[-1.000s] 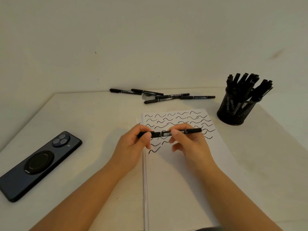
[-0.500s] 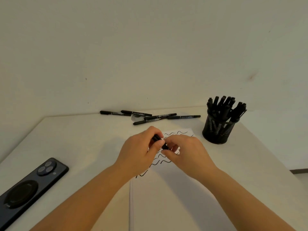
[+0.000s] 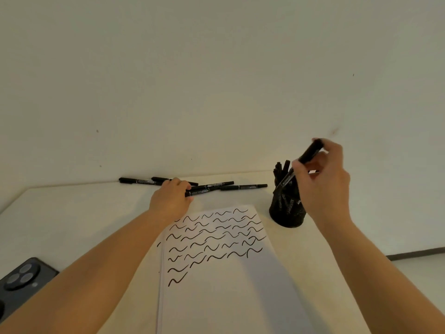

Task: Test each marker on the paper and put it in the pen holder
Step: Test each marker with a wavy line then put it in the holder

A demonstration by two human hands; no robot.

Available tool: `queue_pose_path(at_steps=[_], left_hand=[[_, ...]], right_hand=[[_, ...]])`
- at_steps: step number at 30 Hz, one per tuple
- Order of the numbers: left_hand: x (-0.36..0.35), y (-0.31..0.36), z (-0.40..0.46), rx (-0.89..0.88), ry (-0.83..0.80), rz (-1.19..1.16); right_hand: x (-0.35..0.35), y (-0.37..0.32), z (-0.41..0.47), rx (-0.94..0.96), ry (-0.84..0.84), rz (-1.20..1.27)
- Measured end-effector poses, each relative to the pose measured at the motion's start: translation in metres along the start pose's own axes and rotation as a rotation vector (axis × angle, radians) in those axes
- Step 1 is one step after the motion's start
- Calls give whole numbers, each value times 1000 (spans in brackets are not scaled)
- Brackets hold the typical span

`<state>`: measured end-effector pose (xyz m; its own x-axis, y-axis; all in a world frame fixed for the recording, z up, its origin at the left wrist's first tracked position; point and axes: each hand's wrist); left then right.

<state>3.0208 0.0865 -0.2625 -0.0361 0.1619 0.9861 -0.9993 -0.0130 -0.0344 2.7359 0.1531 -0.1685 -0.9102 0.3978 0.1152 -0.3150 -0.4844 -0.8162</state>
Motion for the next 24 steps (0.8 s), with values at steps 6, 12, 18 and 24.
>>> queue_pose_path(at_steps=[6,12,18,24], left_hand=[[-15,-2,6,75,10,37],[-17,-3,5,54,61,38],[-17,-4,4,66,57,26],[-10,7,2,71,90,-25]], right_hand=[[2,12,5,27,34,-2],[2,21,6,91,11,-45],[2,24,14,97,77,-43],[-5,39,3,89,-70,-201]])
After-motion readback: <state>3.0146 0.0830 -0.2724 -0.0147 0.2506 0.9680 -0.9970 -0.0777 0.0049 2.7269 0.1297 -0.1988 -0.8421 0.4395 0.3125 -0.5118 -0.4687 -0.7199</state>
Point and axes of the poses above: each hand's wrist, its own z-axis towards the middle knuckle, its own x-axis out of the back of the hand, y = z × x, and after that the axes turned 13 degrees about z, right-handed
